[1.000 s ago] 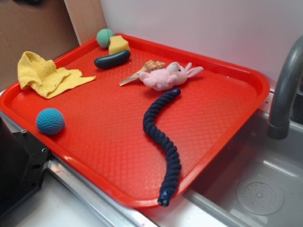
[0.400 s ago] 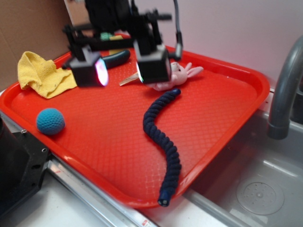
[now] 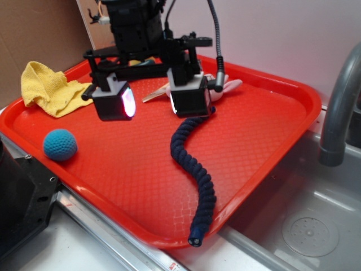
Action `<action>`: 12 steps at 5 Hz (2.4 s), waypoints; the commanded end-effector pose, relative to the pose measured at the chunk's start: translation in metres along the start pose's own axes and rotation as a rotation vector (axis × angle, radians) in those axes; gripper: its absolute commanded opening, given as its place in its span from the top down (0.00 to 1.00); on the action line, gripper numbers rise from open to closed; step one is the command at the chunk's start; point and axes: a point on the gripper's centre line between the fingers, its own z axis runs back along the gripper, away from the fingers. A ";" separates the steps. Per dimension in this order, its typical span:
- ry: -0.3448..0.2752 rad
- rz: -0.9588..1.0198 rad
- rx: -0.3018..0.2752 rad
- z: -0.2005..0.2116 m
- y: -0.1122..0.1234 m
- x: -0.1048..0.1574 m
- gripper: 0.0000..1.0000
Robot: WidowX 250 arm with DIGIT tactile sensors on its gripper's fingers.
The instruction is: Grab the blue rope.
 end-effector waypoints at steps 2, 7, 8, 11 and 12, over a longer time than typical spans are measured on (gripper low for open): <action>0.035 0.001 -0.006 -0.036 0.000 0.013 0.00; 0.135 -0.097 -0.066 -0.094 -0.063 0.008 0.00; 0.182 -0.098 -0.041 -0.100 -0.055 -0.004 0.00; 0.136 -0.117 0.056 -0.088 -0.013 0.008 0.00; 0.069 -0.119 0.055 -0.076 -0.013 0.023 0.00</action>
